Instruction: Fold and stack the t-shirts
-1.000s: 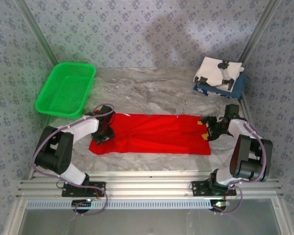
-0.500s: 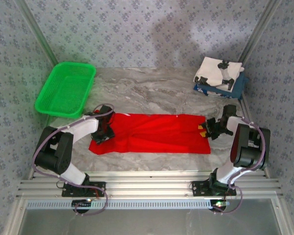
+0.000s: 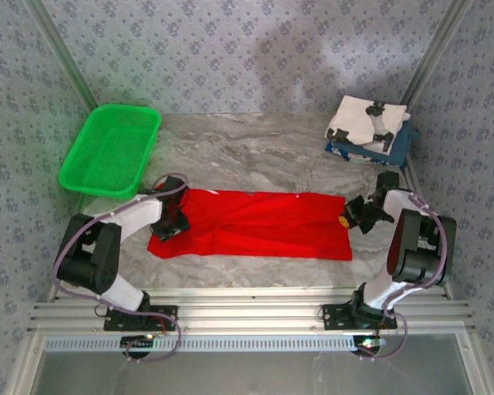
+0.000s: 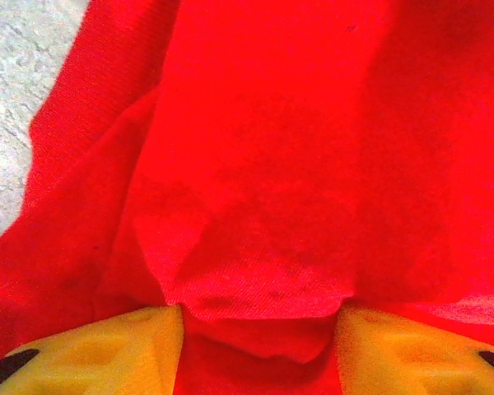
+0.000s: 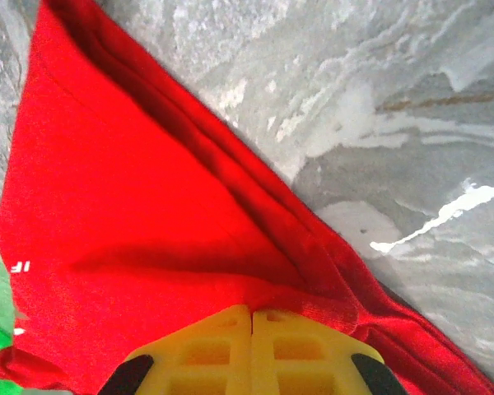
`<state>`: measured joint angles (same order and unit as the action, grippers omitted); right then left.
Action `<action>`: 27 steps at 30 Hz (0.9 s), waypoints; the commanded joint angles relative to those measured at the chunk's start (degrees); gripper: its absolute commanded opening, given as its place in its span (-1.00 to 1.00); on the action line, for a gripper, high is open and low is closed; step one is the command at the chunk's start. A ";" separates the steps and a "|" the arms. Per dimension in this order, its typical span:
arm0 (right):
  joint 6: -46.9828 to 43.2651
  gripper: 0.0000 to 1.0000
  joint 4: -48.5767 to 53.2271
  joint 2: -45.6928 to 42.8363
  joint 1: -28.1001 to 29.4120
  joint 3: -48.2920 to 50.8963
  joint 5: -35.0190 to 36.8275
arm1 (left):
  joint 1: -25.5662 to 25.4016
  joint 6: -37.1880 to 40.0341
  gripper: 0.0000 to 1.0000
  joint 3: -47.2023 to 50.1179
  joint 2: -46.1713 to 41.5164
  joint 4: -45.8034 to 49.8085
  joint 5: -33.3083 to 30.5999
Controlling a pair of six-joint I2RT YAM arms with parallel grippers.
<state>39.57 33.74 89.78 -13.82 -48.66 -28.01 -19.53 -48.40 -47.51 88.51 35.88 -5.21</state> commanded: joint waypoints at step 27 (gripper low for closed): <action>-10.04 -0.86 8.94 -6.46 1.00 10.79 3.52 | 3.63 10.97 0.01 -15.21 15.65 0.72 -3.34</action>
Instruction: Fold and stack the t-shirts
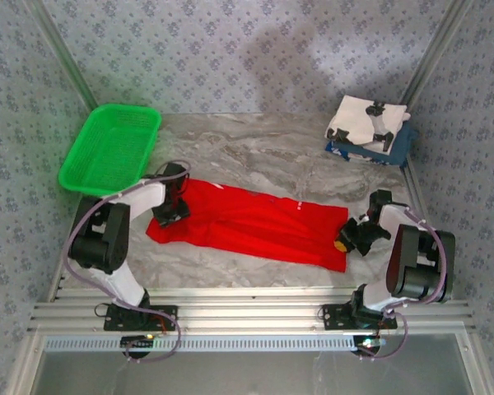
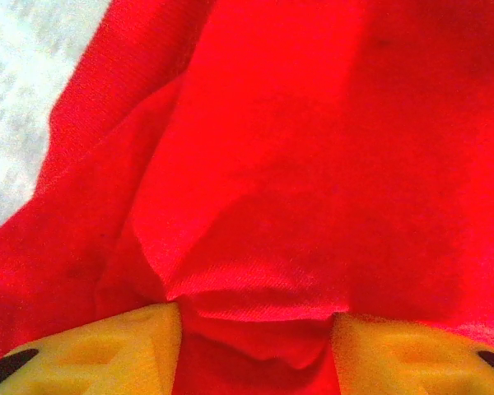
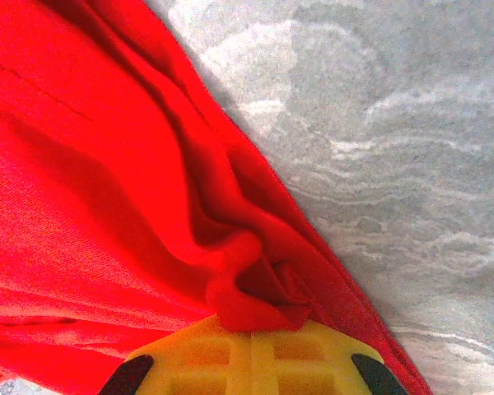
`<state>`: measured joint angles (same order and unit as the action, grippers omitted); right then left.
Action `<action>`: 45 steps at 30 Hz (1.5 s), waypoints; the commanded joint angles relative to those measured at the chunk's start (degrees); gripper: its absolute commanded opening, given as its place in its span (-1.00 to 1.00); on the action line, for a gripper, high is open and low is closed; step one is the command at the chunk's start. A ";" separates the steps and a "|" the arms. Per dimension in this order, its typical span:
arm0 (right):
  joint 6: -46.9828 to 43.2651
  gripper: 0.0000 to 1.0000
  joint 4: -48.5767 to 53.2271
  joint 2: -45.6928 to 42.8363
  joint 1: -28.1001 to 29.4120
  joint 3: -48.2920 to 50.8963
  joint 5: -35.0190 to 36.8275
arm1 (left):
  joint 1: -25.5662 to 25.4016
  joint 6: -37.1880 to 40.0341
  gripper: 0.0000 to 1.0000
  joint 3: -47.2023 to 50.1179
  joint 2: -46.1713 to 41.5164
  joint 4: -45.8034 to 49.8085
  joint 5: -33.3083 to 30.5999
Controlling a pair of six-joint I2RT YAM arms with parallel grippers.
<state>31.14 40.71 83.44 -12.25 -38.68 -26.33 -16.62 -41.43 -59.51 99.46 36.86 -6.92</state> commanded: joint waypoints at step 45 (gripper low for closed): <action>20.73 -0.02 -12.59 4.37 43.33 -5.18 4.52 | -1.65 27.48 0.22 -95.59 61.61 20.15 1.27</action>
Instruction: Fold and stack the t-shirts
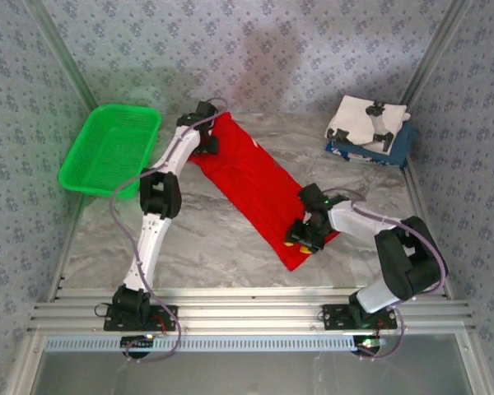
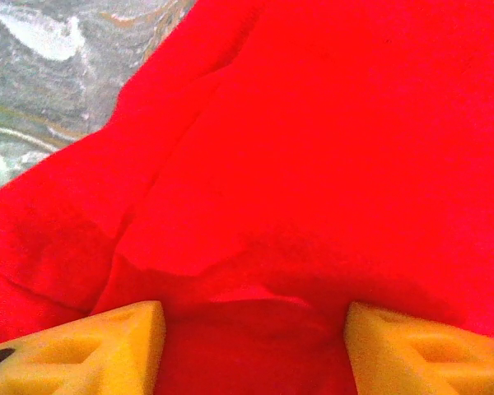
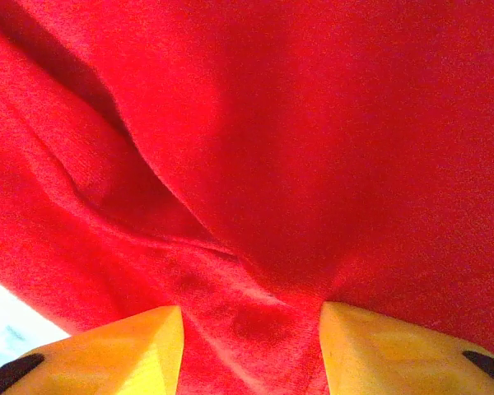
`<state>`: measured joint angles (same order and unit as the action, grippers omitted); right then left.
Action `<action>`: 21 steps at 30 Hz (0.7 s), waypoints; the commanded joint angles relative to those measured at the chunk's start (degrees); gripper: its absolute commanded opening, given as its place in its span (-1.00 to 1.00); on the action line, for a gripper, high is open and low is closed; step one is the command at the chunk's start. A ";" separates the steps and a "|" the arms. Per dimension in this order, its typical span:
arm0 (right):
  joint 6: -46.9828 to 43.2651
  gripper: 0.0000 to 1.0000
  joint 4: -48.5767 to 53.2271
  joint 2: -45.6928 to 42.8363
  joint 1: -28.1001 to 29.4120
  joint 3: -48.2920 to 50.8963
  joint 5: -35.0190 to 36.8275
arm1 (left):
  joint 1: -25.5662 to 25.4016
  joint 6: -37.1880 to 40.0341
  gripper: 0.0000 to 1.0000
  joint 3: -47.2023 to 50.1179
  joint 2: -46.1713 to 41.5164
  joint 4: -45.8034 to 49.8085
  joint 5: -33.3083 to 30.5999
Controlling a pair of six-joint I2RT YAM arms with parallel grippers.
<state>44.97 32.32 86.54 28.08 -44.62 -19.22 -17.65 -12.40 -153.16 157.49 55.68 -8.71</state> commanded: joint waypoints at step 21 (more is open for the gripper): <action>30.16 -0.03 -21.74 20.56 23.25 -13.82 -6.61 | -1.42 -16.29 0.35 -7.41 8.10 -14.73 21.78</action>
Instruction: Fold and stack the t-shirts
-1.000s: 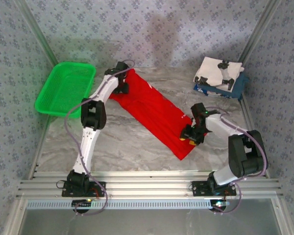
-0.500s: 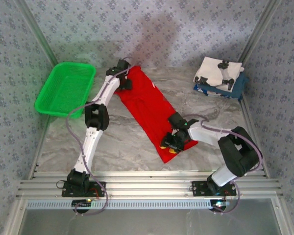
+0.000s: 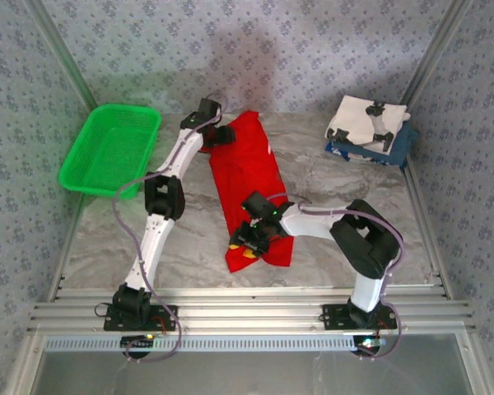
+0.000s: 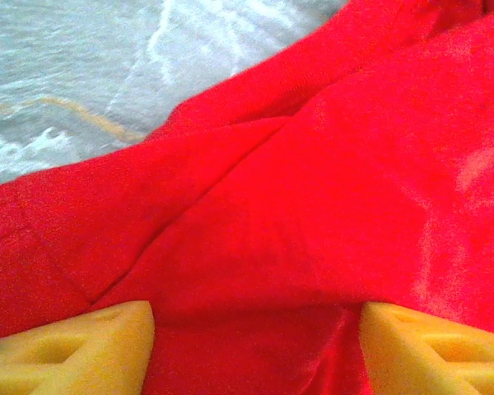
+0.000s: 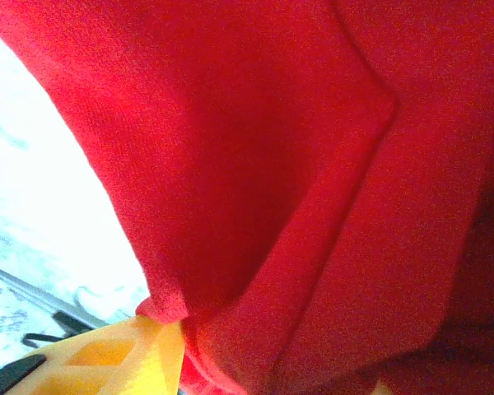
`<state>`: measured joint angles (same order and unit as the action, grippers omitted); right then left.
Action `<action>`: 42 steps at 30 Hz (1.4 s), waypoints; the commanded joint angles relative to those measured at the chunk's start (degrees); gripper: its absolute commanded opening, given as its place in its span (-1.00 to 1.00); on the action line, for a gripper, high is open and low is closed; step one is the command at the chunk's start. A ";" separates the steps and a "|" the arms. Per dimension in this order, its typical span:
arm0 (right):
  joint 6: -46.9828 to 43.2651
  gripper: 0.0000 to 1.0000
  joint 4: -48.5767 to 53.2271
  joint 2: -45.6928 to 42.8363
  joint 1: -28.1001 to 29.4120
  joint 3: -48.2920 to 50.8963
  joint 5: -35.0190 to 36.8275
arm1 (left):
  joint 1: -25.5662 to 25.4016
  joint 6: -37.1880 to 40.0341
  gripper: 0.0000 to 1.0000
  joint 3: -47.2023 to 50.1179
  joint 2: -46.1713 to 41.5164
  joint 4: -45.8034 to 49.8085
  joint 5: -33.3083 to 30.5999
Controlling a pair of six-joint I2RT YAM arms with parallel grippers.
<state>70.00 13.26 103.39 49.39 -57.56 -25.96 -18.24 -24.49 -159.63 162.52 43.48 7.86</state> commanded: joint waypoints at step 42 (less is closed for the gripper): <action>-29.77 0.02 34.11 -10.63 -10.31 -11.70 4.07 | 3.56 0.19 0.99 5.65 -33.35 22.11 11.33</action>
<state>44.51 47.79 93.01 39.09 -70.96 -22.46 -13.91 -29.69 -159.28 133.45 52.29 21.21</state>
